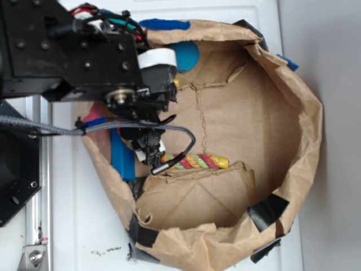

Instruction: Grab the multicolored rope.

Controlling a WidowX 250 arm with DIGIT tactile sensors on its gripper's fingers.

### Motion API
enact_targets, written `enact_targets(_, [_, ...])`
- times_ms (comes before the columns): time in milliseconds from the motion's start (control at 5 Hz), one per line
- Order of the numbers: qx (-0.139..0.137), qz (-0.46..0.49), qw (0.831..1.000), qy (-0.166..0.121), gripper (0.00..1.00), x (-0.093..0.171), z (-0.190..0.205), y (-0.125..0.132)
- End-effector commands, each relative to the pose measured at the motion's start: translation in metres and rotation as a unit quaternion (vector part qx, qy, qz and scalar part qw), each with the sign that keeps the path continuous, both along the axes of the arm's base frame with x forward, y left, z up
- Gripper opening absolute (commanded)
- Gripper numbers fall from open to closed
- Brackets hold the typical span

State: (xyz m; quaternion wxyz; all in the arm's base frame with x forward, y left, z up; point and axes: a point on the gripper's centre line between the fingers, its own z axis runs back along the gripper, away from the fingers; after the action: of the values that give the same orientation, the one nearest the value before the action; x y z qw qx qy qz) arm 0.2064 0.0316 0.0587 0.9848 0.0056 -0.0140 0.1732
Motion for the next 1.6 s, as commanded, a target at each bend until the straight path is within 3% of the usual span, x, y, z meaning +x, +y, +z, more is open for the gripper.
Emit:
enact_targets(0, [-0.036,0.001,0.999,-0.037,1.0,0.057,0.009,0.037])
enact_targets(200, [-0.023,0.003,0.999,-0.046,1.0,0.081,0.007,0.045])
enact_targets(400, [-0.019,0.012,0.999,-0.032,1.0,0.093,0.004,0.048])
enact_targets(600, [-0.021,-0.013,0.999,-0.022,1.0,0.083,0.009,0.045])
enact_targets(1000, [-0.018,-0.054,0.998,-0.028,1.0,0.055,0.022,0.034])
enact_targets(1400, [-0.02,-0.019,1.0,-0.014,1.0,0.051,0.011,0.037])
